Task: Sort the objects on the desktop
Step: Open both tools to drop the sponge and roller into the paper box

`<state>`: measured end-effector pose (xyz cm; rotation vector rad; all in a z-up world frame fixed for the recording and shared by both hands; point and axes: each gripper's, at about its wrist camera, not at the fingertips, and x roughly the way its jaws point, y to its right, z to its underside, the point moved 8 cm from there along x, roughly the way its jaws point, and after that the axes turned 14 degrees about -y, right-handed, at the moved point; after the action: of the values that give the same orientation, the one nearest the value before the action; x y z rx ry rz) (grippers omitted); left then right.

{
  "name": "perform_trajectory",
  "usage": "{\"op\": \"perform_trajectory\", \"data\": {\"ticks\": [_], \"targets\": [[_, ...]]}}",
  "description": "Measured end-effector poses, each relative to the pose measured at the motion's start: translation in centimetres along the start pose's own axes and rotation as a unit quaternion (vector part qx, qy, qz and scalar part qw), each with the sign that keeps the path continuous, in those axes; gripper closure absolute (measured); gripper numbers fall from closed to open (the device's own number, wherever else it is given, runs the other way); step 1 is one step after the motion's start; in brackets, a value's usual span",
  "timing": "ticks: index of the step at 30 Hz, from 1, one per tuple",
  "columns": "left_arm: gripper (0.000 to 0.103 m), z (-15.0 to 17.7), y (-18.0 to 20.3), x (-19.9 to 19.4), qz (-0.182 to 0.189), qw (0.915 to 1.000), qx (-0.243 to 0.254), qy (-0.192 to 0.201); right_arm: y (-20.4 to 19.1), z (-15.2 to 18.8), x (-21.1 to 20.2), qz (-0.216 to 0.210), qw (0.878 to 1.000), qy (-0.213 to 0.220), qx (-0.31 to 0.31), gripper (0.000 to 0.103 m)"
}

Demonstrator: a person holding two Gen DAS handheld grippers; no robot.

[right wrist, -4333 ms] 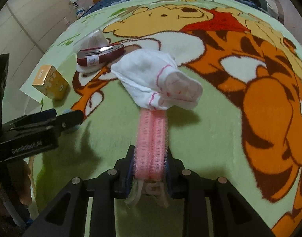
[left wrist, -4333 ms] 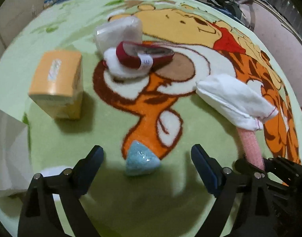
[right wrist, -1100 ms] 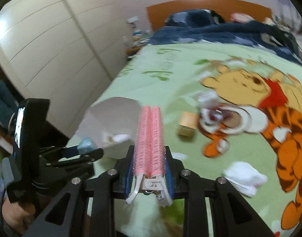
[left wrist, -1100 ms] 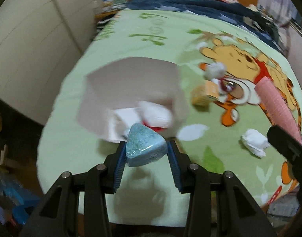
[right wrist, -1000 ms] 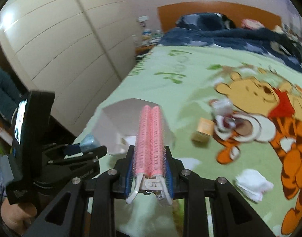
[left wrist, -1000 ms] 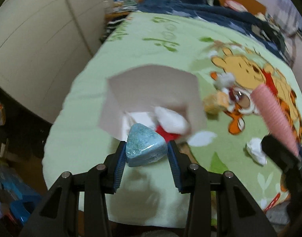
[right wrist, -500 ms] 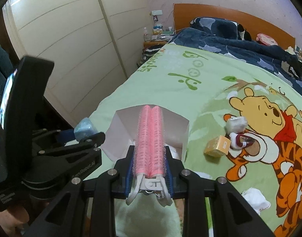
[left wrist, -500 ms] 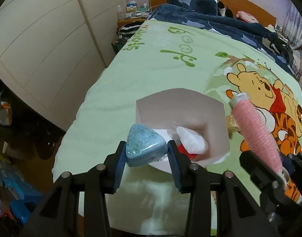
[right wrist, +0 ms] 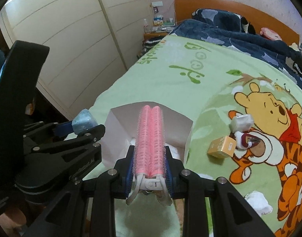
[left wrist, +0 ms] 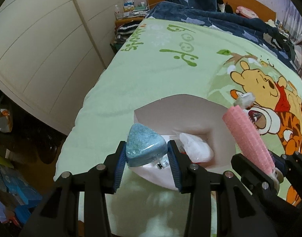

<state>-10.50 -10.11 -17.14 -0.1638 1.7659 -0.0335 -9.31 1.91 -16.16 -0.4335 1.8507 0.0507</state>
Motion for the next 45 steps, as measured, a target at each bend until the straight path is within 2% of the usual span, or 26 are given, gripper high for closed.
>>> {"op": "perform_trajectory", "data": {"ticks": [10,23,25,26,28,31,34,40,45], "targets": [[0.061,-1.8,0.5,2.6,-0.005,0.9997,0.017,-0.015,1.1,-1.6,2.9,0.0,1.0,-0.029,0.004,0.076],[0.061,-1.9,0.2,4.1,-0.009,0.9993,0.018,-0.032,0.6,-2.0,4.3,0.008,0.999,-0.05,-0.008,0.075],[0.06,-1.9,0.1,4.5,-0.009,0.9991,0.017,-0.038,0.8,-2.0,4.7,0.017,0.998,-0.059,-0.006,0.069],[0.059,-1.9,0.0,4.6,-0.009,0.999,0.017,-0.041,1.0,-2.1,4.9,0.022,0.998,-0.066,-0.004,0.067],[0.044,-1.9,-0.4,4.8,-0.009,0.9989,0.012,-0.045,1.5,-2.0,5.4,0.022,0.996,-0.081,0.005,0.058],[0.033,-1.9,-1.1,4.9,-0.002,0.999,0.007,-0.044,1.9,-2.2,5.5,0.015,0.996,-0.085,0.009,0.048],[0.025,-2.1,-1.4,4.4,-0.001,0.9994,0.005,-0.035,2.0,-2.4,4.9,0.012,0.997,-0.076,0.006,0.044],[0.022,-2.5,-1.3,3.1,0.004,0.9998,0.008,-0.02,2.1,-2.7,2.9,0.003,0.999,-0.048,0.014,0.038],[0.022,-2.5,-0.9,0.7,-0.001,0.9999,0.01,0.002,2.4,-2.6,-0.2,0.002,1.0,-0.006,0.02,0.037]]}}
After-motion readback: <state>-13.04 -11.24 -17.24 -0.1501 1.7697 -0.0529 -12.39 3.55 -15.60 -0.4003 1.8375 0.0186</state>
